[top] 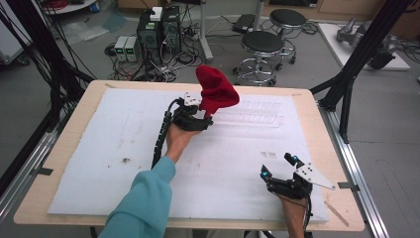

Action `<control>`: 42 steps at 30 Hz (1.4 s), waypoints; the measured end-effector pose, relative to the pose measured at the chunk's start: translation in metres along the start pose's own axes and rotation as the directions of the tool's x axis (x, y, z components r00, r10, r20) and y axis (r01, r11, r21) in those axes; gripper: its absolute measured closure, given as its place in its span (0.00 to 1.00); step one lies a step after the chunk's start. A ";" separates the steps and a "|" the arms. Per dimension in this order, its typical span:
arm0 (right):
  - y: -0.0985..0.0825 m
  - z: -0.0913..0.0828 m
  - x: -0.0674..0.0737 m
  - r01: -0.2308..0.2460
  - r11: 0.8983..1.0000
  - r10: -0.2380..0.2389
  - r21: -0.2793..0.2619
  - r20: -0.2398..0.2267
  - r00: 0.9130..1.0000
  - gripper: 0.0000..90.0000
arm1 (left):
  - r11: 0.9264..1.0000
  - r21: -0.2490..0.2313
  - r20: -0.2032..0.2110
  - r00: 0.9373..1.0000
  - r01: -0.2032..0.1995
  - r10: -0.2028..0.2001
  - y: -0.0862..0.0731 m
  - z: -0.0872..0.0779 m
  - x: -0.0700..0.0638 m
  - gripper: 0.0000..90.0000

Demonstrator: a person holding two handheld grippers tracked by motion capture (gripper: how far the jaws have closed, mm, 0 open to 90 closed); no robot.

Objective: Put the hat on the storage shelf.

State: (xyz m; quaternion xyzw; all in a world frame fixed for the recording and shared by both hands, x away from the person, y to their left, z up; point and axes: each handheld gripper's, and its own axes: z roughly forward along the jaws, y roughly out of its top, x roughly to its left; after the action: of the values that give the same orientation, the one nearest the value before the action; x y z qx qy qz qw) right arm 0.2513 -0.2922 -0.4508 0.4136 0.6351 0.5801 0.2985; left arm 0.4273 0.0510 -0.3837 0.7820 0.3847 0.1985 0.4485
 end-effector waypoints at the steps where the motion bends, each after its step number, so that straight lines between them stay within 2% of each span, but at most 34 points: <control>1: 0.000 0.000 0.000 -0.001 1.000 0.001 0.001 0.000 1.000 0.01 | 1.000 0.000 0.000 1.000 0.000 0.000 0.000 0.000 0.000 0.31; 2: 0.000 0.000 0.000 0.003 1.000 -0.003 -0.001 -0.001 1.000 0.01 | 1.000 0.002 0.032 0.999 0.003 -0.003 -0.001 -0.005 0.002 0.24; 3: 0.000 0.000 0.000 0.007 1.000 -0.007 -0.006 0.000 1.000 0.01 | 1.000 0.002 0.032 0.999 0.003 -0.003 -0.001 -0.005 0.002 0.21; 4: 0.000 -0.001 0.001 0.009 1.000 -0.009 -0.008 0.001 1.000 0.01 | 0.999 -0.031 0.067 0.998 -0.018 0.020 -0.006 -0.014 0.003 0.20; 5: 0.000 -0.001 0.001 0.009 1.000 -0.009 -0.008 0.001 1.000 0.01 | 0.999 -0.031 0.067 0.998 -0.018 0.020 -0.006 -0.014 0.003 0.20; 6: -0.001 -0.001 0.001 0.015 1.000 -0.015 -0.017 -0.002 1.000 0.01 | 0.998 -0.049 0.092 0.995 -0.031 0.036 -0.010 -0.021 0.005 0.20; 7: -0.002 -0.003 0.001 0.018 0.999 -0.018 -0.037 -0.004 1.000 0.01 | 0.997 -0.060 0.140 0.989 -0.043 0.051 -0.016 -0.032 0.010 0.20; 8: -0.002 -0.004 0.001 0.022 0.999 -0.023 -0.044 -0.005 1.000 0.01 | 0.996 -0.071 0.161 0.985 -0.051 0.062 -0.020 -0.039 0.013 0.20; 9: -0.002 -0.004 0.001 0.012 0.999 -0.013 -0.044 -0.005 1.000 0.01 | 0.996 -0.071 0.161 0.985 -0.051 0.062 -0.020 -0.039 0.013 0.20; 10: -0.002 -0.004 0.001 0.014 0.999 -0.014 -0.043 -0.005 1.000 0.01 | 0.993 -0.097 0.202 0.976 -0.063 0.082 -0.026 -0.052 0.017 0.20; 11: -0.002 -0.004 0.001 0.021 0.999 -0.021 -0.045 -0.005 1.000 0.01 | 0.993 -0.097 0.202 0.976 -0.063 0.082 -0.026 -0.052 0.017 0.20; 12: -0.002 -0.004 0.002 0.021 0.999 -0.022 -0.042 -0.002 1.000 0.01 | 0.987 -0.136 0.230 0.966 -0.087 0.116 -0.036 -0.073 0.022 0.20; 13: -0.002 -0.004 0.002 0.021 0.999 -0.022 -0.042 -0.002 1.000 0.01 | 0.987 -0.136 0.230 0.966 -0.087 0.116 -0.036 -0.073 0.022 0.20; 14: -0.002 -0.004 0.002 0.034 0.998 -0.034 -0.045 -0.002 0.999 0.01 | 0.981 -0.163 0.255 0.957 -0.101 0.141 -0.046 -0.093 0.028 0.20; 15: -0.002 -0.004 0.003 0.032 0.998 -0.032 -0.045 -0.001 0.999 0.01 | 0.975 -0.191 0.254 0.954 -0.113 0.161 -0.053 -0.103 0.030 0.20; 16: -0.002 -0.004 0.003 0.034 0.998 -0.034 -0.045 0.000 0.999 0.01 | 0.972 -0.201 0.252 0.953 -0.120 0.170 -0.060 -0.113 0.033 0.20; 17: -0.002 -0.004 0.003 0.034 0.998 -0.034 -0.045 0.000 0.999 0.01 | 0.972 -0.201 0.252 0.953 -0.120 0.170 -0.060 -0.113 0.033 0.20; 18: -0.003 -0.004 0.003 0.041 0.998 -0.041 -0.050 0.003 0.999 0.01 | 0.969 -0.207 0.251 0.949 -0.137 0.188 -0.076 -0.132 0.041 0.20; 20: -0.003 -0.005 0.004 0.046 0.998 -0.046 -0.053 0.003 0.999 0.01 | 0.965 -0.222 0.229 0.955 -0.140 0.191 -0.093 -0.148 0.051 0.20; 21: -0.003 -0.005 0.005 0.051 0.997 -0.051 -0.053 0.002 0.999 0.01 | 0.965 -0.222 0.229 0.955 -0.140 0.191 -0.093 -0.148 0.051 0.20; 22: -0.003 -0.005 0.005 0.057 0.997 -0.057 -0.058 0.005 0.998 0.01 | 0.959 -0.253 0.206 0.962 -0.127 0.182 -0.111 -0.163 0.061 0.20; 23: -0.003 -0.005 0.005 0.057 0.997 -0.057 -0.058 0.005 0.998 0.01 | 0.959 -0.253 0.206 0.962 -0.127 0.182 -0.111 -0.163 0.061 0.20; 25: -0.004 -0.005 0.005 0.055 0.997 -0.055 -0.060 0.004 0.998 0.01 | 0.952 -0.279 0.163 0.970 -0.129 0.179 -0.143 -0.184 0.076 0.20; 26: -0.004 -0.005 0.005 0.059 0.996 -0.058 -0.063 0.006 0.998 0.01 | 0.946 -0.298 0.143 0.974 -0.127 0.176 -0.152 -0.190 0.080 0.20; 27: -0.004 -0.005 0.005 0.059 0.996 -0.058 -0.063 0.006 0.998 0.01 | 0.946 -0.298 0.143 0.974 -0.127 0.176 -0.152 -0.190 0.080 0.20; 30: -0.004 -0.006 0.005 0.060 0.996 -0.059 -0.064 0.008 0.998 0.01 | 0.933 -0.338 0.108 0.980 -0.120 0.165 -0.180 -0.207 0.093 0.20; 31: -0.004 -0.006 0.005 0.060 0.996 -0.059 -0.064 0.008 0.998 0.01 | 0.933 -0.338 0.108 0.980 -0.120 0.165 -0.180 -0.207 0.093 0.20; 32: -0.004 -0.006 0.005 0.057 0.996 -0.056 -0.062 0.008 0.998 0.01 | 0.932 -0.348 0.095 0.984 -0.107 0.148 -0.193 -0.210 0.099 0.20; 35: -0.004 -0.005 0.006 0.058 0.997 -0.058 -0.060 0.013 0.998 0.01 | 0.932 -0.348 0.085 0.987 -0.102 0.139 -0.201 -0.211 0.102 0.20; 36: -0.003 -0.005 0.006 0.076 0.995 -0.075 -0.061 0.019 0.997 0.01 | 0.920 -0.378 0.072 0.988 -0.102 0.139 -0.202 -0.214 0.101 0.20; 38: -0.004 -0.005 0.007 0.069 0.996 -0.068 -0.053 0.019 0.997 0.01 | 0.915 -0.388 0.059 0.987 -0.113 0.147 -0.204 -0.215 0.099 0.21; 40: -0.004 -0.005 0.006 0.074 0.996 -0.072 -0.057 0.023 0.997 0.01 | 0.916 -0.385 0.057 0.988 -0.113 0.145 -0.204 -0.214 0.099 0.21; 42: -0.004 -0.005 0.007 0.072 0.996 -0.071 -0.059 0.023 0.997 0.01 | 0.913 -0.396 0.055 0.989 -0.103 0.136 -0.205 -0.215 0.101 0.21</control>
State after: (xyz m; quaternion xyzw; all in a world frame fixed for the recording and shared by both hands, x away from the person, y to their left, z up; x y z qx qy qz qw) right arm 0.2430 -0.2888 -0.4529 0.3877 0.6288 0.5832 0.3380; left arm 0.2625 0.3093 -0.4503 0.7060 0.2700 0.2663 0.5981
